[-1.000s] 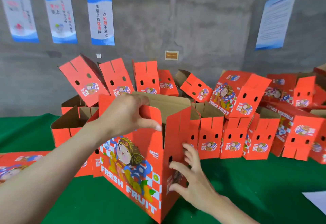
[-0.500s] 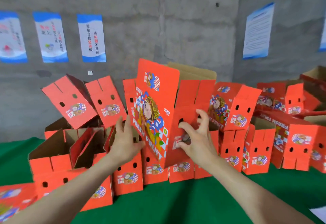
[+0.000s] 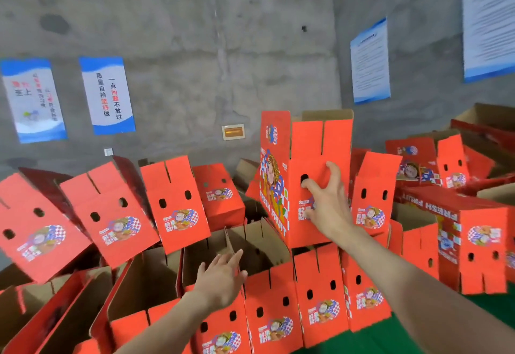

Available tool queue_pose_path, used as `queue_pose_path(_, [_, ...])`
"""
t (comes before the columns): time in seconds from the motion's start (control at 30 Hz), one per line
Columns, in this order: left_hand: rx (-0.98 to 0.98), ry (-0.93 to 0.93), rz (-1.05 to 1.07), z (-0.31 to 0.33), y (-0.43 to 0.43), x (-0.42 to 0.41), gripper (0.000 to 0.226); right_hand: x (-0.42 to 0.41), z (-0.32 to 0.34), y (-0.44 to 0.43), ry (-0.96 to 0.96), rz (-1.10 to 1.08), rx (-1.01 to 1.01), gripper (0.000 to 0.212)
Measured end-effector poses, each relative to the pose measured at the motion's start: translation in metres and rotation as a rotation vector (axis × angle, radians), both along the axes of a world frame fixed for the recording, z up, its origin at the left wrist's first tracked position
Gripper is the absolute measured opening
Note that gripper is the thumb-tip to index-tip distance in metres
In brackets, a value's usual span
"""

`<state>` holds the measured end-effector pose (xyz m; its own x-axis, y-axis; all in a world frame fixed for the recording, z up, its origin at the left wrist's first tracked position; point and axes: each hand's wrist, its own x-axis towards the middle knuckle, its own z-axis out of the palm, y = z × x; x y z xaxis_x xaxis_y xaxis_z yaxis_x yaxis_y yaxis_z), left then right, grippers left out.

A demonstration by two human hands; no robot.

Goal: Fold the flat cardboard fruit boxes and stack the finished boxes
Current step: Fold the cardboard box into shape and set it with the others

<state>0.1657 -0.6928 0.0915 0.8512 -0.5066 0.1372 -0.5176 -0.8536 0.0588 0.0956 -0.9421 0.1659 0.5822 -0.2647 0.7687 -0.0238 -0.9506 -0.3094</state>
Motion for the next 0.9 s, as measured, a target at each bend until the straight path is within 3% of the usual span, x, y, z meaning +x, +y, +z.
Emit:
queue_pose_path(0.3, [0.059, 0.215, 0.019, -0.048, 0.017, 0.065, 0.046, 0.065, -0.033, -0.062, 0.192, -0.149, 0.065, 0.071])
queue_pose_path(0.4, [0.035, 0.179, -0.005, -0.058, 0.023, 0.069, 0.05, 0.076, -0.06, -0.037, 0.023, -0.16, 0.106, 0.091])
queue_pose_path(0.47, [0.015, 0.172, -0.013, -0.06, 0.024, 0.071, 0.051, 0.081, -0.087, -0.009, -0.09, -0.119, -0.122, 0.09])
queue_pose_path(0.5, [0.01, 0.17, -0.014, -0.061, 0.025, 0.072, 0.05, 0.083, -0.099, 0.0, -0.049, -0.114, -0.275, 0.086])
queue_pose_path(0.6, [0.012, 0.171, -0.012, -0.06, 0.024, 0.072, 0.05, 0.101, -0.107, 0.003, 0.285, -0.204, -0.483, 0.088])
queue_pose_path(0.67, [0.016, 0.173, -0.015, -0.059, 0.023, 0.072, 0.05, 0.116, -0.1, -0.002, 0.41, -0.288, -0.386, 0.085])
queue_pose_path(0.9, [-0.014, 0.183, -0.026, -0.064, 0.027, 0.078, 0.051, 0.132, -0.06, -0.018, 0.421, -0.319, 0.01, 0.074])
